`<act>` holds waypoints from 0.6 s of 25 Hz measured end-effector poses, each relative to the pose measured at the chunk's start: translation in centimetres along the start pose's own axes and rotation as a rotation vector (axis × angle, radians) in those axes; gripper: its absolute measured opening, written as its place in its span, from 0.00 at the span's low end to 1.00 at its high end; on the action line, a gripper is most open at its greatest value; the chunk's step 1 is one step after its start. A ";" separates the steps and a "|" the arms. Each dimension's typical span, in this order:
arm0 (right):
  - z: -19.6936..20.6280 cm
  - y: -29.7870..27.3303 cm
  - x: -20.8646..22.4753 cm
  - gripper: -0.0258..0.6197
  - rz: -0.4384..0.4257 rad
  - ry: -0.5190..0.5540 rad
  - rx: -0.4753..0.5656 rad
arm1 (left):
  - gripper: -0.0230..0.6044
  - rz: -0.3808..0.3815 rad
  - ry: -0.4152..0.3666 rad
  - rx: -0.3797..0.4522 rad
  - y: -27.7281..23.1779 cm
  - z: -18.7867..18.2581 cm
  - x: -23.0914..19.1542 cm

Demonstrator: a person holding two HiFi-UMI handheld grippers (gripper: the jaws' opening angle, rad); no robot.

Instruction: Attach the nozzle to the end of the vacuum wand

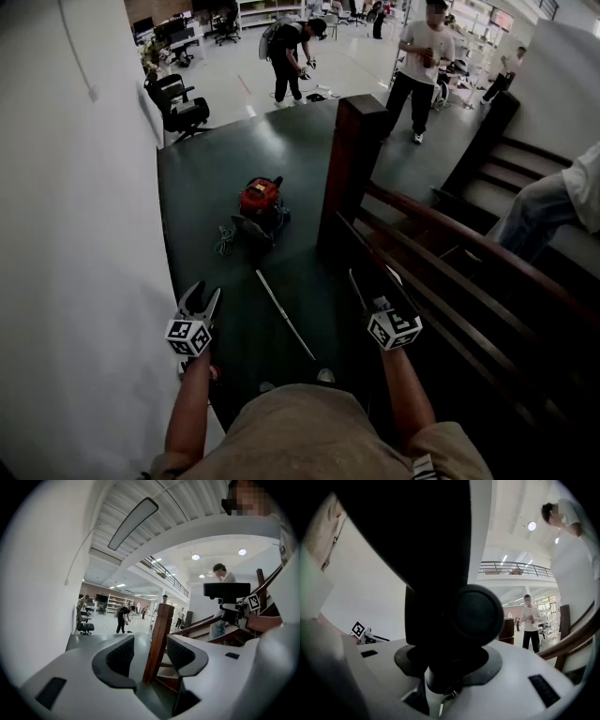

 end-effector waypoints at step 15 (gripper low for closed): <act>1.0 2.6 3.4 0.30 -0.011 -0.030 0.024 | 0.39 0.024 -0.054 -0.019 -1.9 0.3 4.5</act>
Point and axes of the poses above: the fingertips, and each gripper's own axes: y backward along the fingers, x to its right, z out of its underside, the point moved 3 cm from there along y, backward along the fingers, and after that the axes turned 12 degrees about -z, right-handed, at the moved point
